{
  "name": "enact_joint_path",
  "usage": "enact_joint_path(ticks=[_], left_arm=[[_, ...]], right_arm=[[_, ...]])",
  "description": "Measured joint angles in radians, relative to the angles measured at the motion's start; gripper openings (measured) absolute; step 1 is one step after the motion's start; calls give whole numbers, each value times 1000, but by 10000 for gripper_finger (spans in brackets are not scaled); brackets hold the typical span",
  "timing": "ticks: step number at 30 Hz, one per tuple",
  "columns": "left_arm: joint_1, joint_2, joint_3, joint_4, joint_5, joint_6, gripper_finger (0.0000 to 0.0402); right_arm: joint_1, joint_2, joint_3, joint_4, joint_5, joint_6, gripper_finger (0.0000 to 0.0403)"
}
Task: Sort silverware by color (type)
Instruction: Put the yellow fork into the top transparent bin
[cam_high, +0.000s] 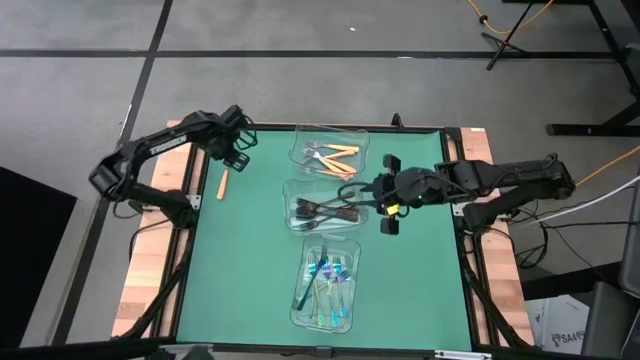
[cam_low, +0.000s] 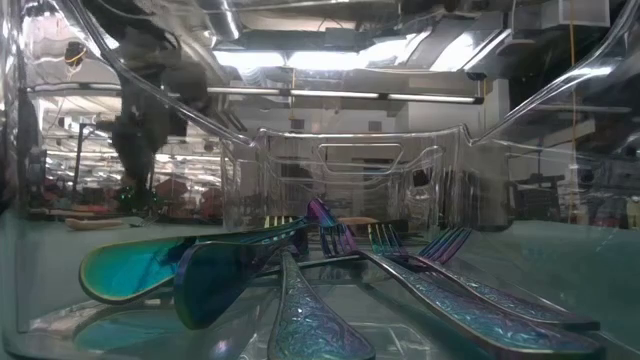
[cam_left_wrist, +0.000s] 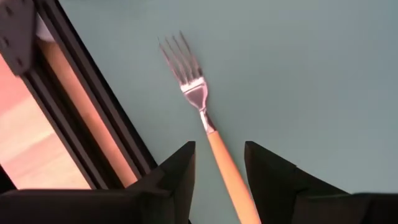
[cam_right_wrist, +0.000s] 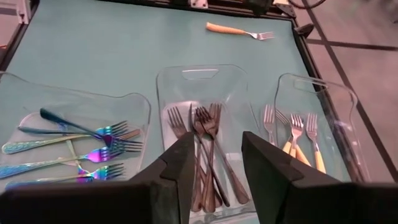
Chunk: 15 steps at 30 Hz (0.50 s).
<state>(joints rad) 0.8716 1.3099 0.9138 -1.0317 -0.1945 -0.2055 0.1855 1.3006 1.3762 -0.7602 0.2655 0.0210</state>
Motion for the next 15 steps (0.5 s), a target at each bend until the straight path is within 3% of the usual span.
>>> enact_joint_path(ticks=[15], left_arm=[[91, 245, 0, 50, 11, -3, 125]], right_arm=[[-29, 0, 0, -7, -59, 0, 122]])
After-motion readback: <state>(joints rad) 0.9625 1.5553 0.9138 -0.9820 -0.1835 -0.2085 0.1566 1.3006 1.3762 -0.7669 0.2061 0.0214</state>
